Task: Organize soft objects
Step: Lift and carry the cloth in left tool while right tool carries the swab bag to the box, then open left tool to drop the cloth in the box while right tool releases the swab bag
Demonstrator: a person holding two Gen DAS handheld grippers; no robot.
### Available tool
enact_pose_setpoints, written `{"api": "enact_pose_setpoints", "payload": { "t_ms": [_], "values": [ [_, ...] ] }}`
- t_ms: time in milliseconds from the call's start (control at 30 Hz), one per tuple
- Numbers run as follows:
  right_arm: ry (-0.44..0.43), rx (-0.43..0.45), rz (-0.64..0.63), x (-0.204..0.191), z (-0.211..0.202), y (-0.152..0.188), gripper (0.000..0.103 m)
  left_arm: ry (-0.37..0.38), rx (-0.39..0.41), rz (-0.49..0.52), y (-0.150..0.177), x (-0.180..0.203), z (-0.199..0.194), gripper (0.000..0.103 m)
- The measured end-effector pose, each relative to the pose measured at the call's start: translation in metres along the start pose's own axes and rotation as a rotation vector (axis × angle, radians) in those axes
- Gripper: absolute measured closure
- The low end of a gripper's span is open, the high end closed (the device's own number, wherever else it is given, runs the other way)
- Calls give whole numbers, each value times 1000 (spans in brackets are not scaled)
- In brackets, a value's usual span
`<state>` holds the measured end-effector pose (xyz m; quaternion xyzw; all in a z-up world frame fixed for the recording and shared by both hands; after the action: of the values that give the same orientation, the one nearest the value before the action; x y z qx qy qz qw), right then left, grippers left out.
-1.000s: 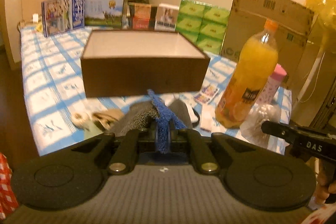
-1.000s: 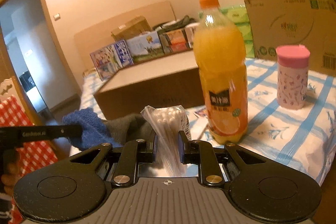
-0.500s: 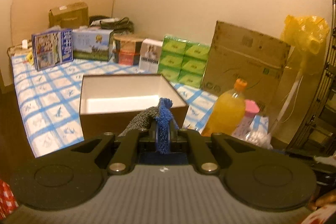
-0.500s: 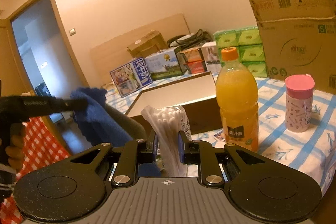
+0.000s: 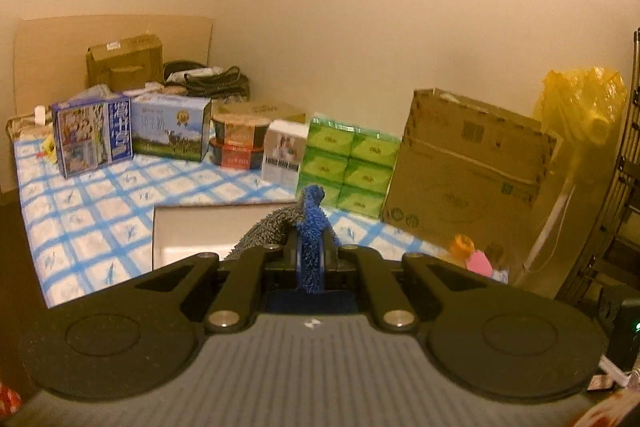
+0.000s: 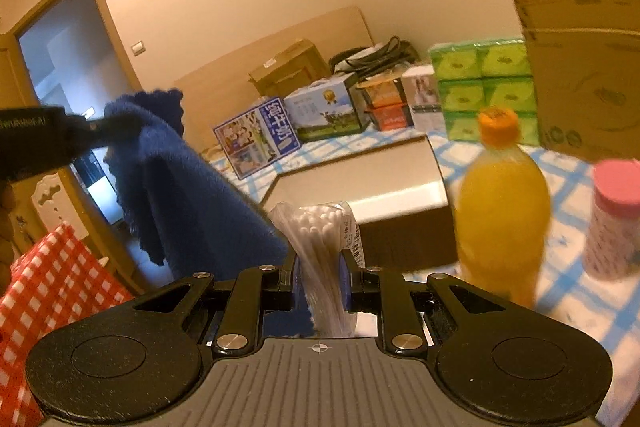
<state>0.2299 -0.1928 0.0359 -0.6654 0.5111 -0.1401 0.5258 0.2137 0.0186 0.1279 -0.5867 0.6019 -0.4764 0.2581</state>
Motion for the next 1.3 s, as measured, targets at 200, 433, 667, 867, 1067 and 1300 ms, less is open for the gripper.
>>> {"api": "enact_pose_setpoints", "payload": {
  "t_ms": [200,433,667,867,1067,1300],
  "values": [
    [24,23,-30,0,61,-49,83,6,42,20,-58,-10,38,96],
    [51,33,-27,18,138,-88,83,-3,87,37,-112,-32,103,96],
    [77,4,5,40,195,-89,83,-26,17,8,-108,-60,188,81],
    [115,-52,13,60,221,-69,83,-74,-194,-7,-50,-92,274,68],
    [166,-80,12,74,233,-59,83,-130,-295,-40,-2,-124,298,68],
    [276,-4,58,91,238,-76,47,-153,-288,-43,7,-137,291,65]
  ]
}}
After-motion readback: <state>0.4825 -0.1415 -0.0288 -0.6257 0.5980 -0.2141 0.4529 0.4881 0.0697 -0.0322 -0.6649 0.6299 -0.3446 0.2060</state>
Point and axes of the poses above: each gripper's, at about its wrist camera, not at the fingertips, and z roughly the way its jaws point, x to its right, y to its underside, the point moved 8 cm from there along z, roughly the way its jaws point, and after that the axes turned 5 degrees about -z, right-handed, at the moved point
